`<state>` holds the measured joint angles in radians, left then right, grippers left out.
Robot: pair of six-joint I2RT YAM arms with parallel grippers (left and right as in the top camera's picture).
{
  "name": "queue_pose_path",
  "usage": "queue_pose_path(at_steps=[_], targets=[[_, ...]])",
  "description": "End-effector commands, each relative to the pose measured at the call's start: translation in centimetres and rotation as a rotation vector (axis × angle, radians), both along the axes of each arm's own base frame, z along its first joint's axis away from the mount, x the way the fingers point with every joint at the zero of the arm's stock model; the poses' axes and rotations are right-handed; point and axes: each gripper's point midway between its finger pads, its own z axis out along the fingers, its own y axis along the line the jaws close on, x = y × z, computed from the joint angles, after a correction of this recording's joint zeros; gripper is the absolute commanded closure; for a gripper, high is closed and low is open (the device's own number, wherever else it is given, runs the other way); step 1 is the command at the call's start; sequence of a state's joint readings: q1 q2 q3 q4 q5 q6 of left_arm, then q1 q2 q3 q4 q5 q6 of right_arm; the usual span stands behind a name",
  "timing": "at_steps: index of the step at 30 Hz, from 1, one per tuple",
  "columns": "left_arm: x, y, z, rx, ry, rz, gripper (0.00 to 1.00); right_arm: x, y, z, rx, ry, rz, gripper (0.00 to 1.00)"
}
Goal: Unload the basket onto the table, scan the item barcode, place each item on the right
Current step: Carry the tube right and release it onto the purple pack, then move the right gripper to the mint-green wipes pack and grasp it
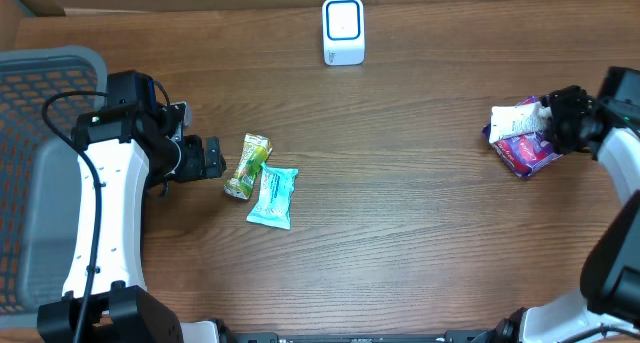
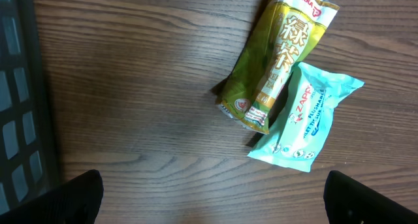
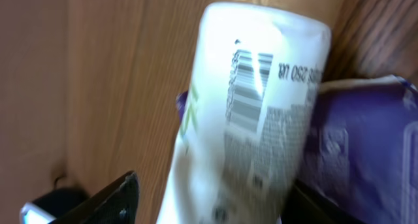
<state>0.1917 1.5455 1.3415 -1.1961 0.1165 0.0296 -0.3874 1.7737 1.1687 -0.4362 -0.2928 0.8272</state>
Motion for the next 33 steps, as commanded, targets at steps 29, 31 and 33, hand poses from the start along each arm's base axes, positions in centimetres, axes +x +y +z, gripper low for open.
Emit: queue_pose_path(at_steps=[29, 31, 33], targets=[[0.2, 0.1, 0.0, -0.003, -0.004, -0.013, 0.00, -8.4, 40.4, 8.1, -0.046, -0.200, 1.291, 0.00], [0.2, 0.1, 0.0, -0.003, -0.004, -0.013, 0.00, -9.1, 42.3, 6.9, -0.028, -0.192, 1.339, 0.00], [0.2, 0.1, 0.0, -0.003, -0.004, -0.013, 0.01, -10.1, 44.1, 6.2, 0.015, -0.194, 1.389, 0.00]])
